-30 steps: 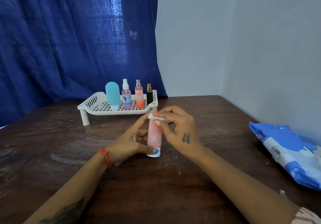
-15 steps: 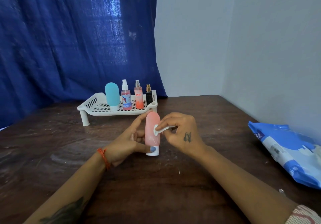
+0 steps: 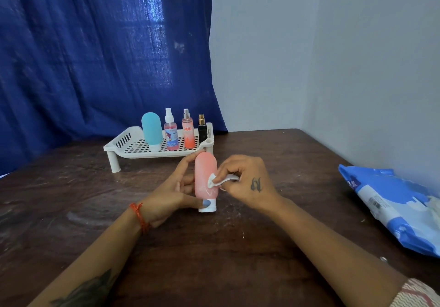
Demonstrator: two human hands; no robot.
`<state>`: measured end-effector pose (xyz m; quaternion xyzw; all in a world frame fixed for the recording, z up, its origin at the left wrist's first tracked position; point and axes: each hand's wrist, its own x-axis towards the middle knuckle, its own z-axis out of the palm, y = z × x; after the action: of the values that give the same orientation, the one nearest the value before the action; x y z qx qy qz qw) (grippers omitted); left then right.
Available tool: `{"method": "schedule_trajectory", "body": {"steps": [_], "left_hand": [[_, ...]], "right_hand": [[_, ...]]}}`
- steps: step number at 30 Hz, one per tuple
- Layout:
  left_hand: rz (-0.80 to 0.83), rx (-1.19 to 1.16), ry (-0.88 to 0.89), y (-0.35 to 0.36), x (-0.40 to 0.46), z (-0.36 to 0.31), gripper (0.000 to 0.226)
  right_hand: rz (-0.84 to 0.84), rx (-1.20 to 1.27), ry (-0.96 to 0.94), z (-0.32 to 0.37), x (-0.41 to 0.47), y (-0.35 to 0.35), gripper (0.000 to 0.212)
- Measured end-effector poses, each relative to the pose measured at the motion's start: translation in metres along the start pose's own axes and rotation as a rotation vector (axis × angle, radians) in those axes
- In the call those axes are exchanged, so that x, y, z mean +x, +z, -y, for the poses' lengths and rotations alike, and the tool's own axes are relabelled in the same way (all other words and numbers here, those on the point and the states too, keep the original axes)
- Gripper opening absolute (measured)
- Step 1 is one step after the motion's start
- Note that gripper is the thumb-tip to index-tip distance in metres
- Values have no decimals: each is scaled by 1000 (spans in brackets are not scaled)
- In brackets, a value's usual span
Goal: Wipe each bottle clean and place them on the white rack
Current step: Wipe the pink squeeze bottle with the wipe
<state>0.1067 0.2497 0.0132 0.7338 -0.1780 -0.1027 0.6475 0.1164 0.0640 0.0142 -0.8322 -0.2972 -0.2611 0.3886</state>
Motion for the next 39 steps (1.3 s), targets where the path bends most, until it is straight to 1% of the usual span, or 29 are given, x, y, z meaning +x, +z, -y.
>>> {"method": "schedule_trajectory", "body": {"steps": [3, 7, 9, 12, 17, 20, 23, 25, 27, 29, 31, 33, 37, 39], "left_hand": [[-12, 9, -6, 0, -1, -1, 101], [-17, 30, -24, -1, 0, 0, 104], [-13, 29, -25, -1, -1, -1, 104], [-12, 9, -25, -2, -1, -1, 101], [0, -9, -26, -3, 0, 1, 103], [-17, -17, -25, 0, -1, -1, 97], [-23, -28, -29, 0, -2, -1, 97], [-22, -35, -31, -1, -1, -1, 98], [-12, -41, -28, -1, -1, 0, 99], [-13, -47, -22, 0, -1, 0, 97], [-18, -47, -20, 0, -1, 0, 96], [-12, -48, -18, 0, -1, 0, 97], [-14, -40, -29, 0, -2, -2, 99], [-8, -48, -35, 0, -2, -1, 101]], "right_hand": [[30, -11, 70, 1, 0, -1, 9], [-111, -56, 152, -1, 1, 0, 11], [-135, -24, 172, 1, 1, -1, 13], [-74, 40, 164, 4, 1, 1, 17], [12, 142, 218, 5, 1, -1, 7], [70, 139, 269, 2, 1, 0, 12], [75, 125, 335, 1, 1, 2, 13], [32, 106, 357, 0, 0, 4, 11], [-26, 104, 342, 1, 1, 5, 6], [-45, 131, 296, 4, 2, 4, 7], [-20, 174, 276, 6, 2, 2, 8], [39, 191, 280, 5, 2, -1, 6], [129, 165, 313, 3, 2, -2, 20], [125, 140, 319, 2, 1, -1, 21]]}}
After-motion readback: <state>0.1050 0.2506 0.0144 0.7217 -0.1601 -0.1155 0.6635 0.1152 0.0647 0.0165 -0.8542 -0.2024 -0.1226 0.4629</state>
